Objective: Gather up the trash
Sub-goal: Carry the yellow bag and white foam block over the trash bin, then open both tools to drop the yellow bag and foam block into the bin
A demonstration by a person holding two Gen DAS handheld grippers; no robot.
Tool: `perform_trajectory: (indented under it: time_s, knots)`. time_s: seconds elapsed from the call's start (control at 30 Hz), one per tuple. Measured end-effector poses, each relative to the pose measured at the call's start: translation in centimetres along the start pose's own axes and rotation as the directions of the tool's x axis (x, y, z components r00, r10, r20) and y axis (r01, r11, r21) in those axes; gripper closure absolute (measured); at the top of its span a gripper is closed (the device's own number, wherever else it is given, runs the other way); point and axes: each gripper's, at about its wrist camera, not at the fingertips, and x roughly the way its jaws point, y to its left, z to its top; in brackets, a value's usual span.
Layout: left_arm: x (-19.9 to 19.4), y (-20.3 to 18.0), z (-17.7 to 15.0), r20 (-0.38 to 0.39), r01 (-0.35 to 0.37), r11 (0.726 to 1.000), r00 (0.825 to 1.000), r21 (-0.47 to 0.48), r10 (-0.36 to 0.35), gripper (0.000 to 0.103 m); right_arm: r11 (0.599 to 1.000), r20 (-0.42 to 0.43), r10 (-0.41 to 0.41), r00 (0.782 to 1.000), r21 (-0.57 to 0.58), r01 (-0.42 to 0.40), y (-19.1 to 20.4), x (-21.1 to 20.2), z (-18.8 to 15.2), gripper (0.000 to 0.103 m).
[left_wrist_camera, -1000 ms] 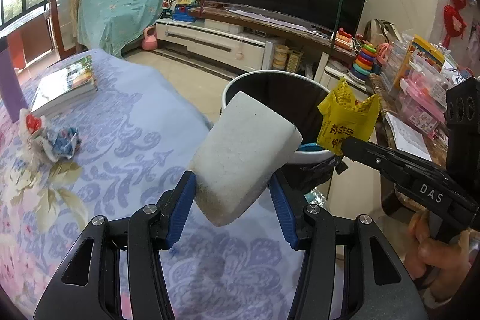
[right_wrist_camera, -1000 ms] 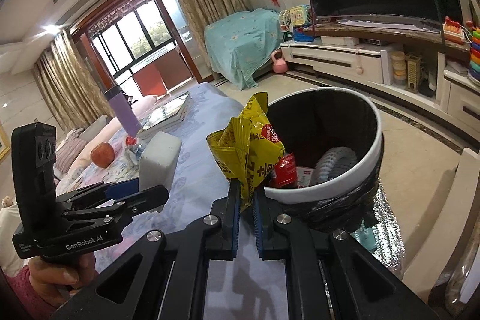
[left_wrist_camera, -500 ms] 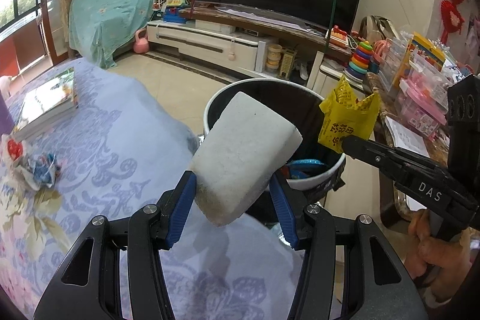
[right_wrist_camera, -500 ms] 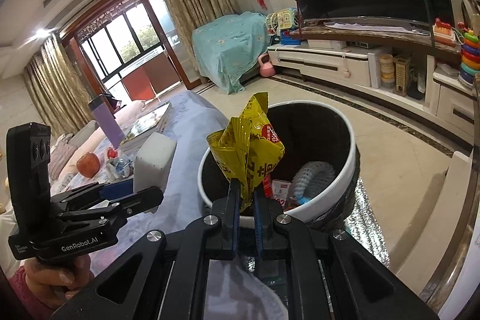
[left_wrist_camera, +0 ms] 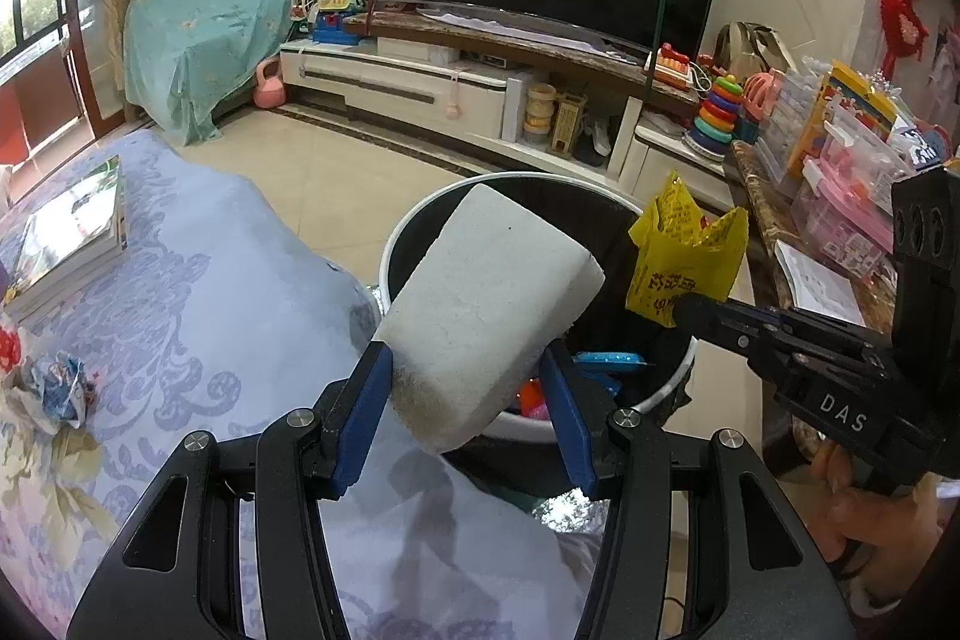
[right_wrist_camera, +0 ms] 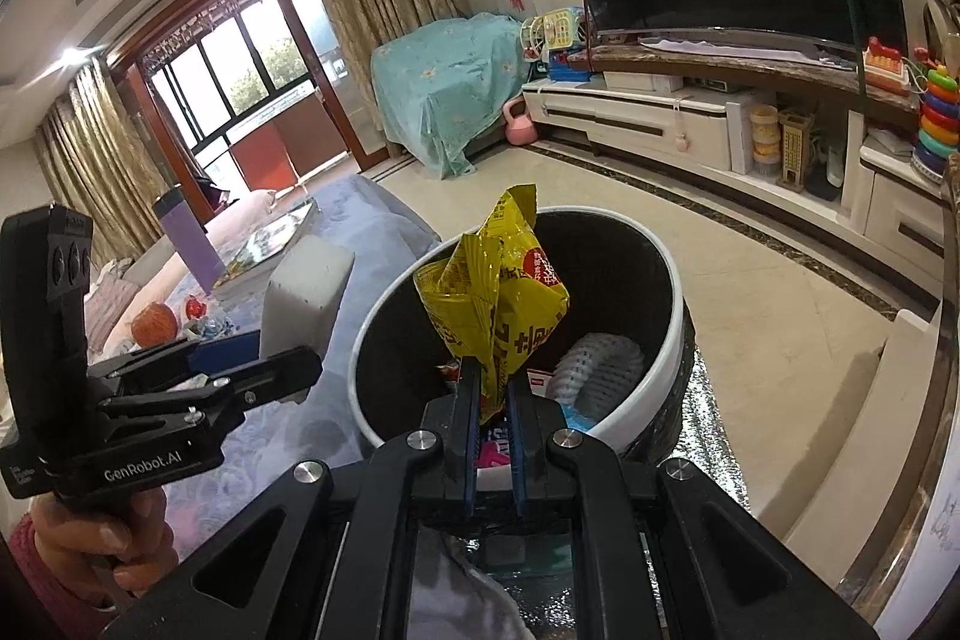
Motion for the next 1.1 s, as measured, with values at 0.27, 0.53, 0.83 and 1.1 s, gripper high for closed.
perform_trajectory:
  time_s: [0.27,0.53,0.83,1.1]
  knots:
    - [1.4,-0.1,1.1,-0.02,0.011,1.0,1.0,-0.005,-0.011,0.052,1.0,-0.025,-0.018,1.0,-0.021,0.018,-0.7,0.4,0.9,0.095]
    - [2.2,-0.6,1.7,-0.032,0.016,1.0,0.999,0.004,-0.016,0.052,0.999,-0.039,-0.032,0.999,-0.026,0.031,-1.3,0.9,1.5,0.095]
    - [2.7,-1.0,2.0,-0.046,0.024,0.999,0.999,0.023,-0.023,0.051,0.999,-0.065,-0.041,0.997,-0.019,0.04,-2.0,1.6,1.7,0.095]
    - [3.2,-0.6,1.9,-0.077,0.028,1.0,0.997,0.003,-0.027,0.04,0.997,-0.05,-0.072,0.996,0.011,0.073,-2.7,1.2,2.3,0.078]
